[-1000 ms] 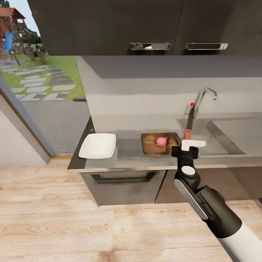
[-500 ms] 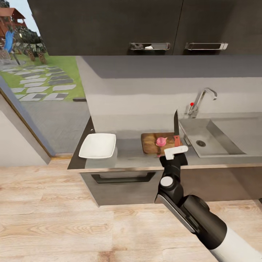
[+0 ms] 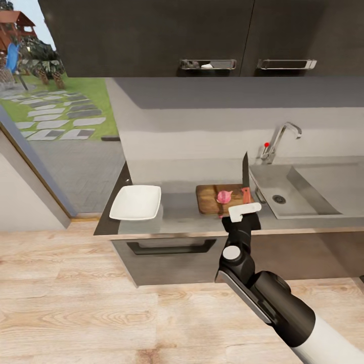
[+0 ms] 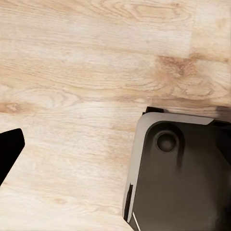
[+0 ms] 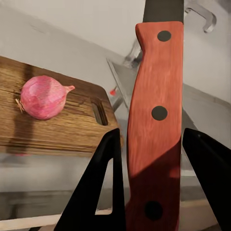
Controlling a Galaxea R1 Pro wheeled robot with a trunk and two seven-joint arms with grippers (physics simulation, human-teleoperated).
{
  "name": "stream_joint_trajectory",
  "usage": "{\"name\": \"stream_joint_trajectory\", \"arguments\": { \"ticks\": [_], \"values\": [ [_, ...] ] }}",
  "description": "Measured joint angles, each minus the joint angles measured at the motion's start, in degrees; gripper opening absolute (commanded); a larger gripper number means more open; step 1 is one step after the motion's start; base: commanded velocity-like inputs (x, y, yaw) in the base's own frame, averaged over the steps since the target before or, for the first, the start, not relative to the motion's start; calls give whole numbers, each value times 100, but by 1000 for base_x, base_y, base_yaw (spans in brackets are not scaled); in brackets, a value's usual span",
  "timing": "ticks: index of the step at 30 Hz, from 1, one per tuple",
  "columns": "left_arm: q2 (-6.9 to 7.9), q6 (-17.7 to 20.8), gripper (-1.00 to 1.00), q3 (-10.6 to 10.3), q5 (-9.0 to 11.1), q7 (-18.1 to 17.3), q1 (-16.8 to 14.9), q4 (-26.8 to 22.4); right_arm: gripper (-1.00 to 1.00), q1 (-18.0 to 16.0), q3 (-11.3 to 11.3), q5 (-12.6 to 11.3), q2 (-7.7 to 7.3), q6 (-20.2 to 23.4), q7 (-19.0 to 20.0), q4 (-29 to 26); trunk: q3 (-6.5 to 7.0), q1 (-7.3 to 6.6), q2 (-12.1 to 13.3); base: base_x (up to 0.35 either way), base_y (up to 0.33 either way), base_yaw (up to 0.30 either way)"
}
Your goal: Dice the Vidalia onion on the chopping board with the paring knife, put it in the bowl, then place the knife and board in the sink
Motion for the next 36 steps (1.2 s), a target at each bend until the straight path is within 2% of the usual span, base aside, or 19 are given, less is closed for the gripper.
{"name": "stream_joint_trajectory", "arguments": {
  "ticks": [4,6,8,9,11,15,18,20,21,23,24,25,28,32,36],
  "values": [
    [-3,0,100,-3,0,-5,0,-4,-100,-2,-46,-36,12,-16,82,14,0,0,0,0,0,0],
    [-10,0,100,-6,0,-8,0,-4,-100,-16,-181,-35,64,406,231,18,0,0,0,0,0,0],
    [-13,0,100,-7,0,-9,0,-4,-100,-57,-430,-28,170,920,507,26,0,0,0,0,0,0],
    [-13,0,100,-8,0,-13,0,-4,-100,-133,-641,-9,255,1145,764,44,0,0,0,0,0,0],
    [-14,0,100,-8,0,-16,0,-1,-100,-383,-824,17,349,1289,1017,240,0,1,0,0,0,0],
    [-14,0,100,-8,0,-18,0,4,-100,-1090,-930,32,409,1368,1182,1199,0,1,1,0,0,0],
    [-14,0,100,-8,0,-18,0,-2,-100,-1222,-924,26,425,1380,1205,1435,0,0,0,0,0,0],
    [-14,0,100,-8,0,-18,0,-4,-100,-1243,-816,17,431,1379,1204,1472,0,0,0,0,0,0],
    [-14,0,100,-8,0,-18,0,-4,-100,-1247,-672,10,433,1376,1204,1482,0,0,0,0,0,0],
    [-14,0,100,-8,0,-18,0,1,-100,-1248,-235,4,432,1367,1202,1493,0,0,0,0,0,0],
    [-14,0,100,-8,0,-18,0,3,-100,-1248,65,3,422,1362,1192,1497,0,0,0,0,0,0],
    [-14,0,100,-8,0,-18,0,3,-100,-1248,249,17,414,1366,1177,1499,0,0,0,0,0,0],
    [-14,0,100,-8,0,-18,0,4,-100,-1249,409,31,390,1344,1150,1499,0,0,0,0,0,0],
    [-16,0,100,-8,-5,-19,-1,27,-100,-1249,444,24,368,1301,1135,1500,0,0,0,0,-148,0],
    [-86,-1,100,-8,-109,-19,-1,74,-100,-1239,455,10,366,1268,1132,1501,0,0,0,0,-285,0]
  ]
}}
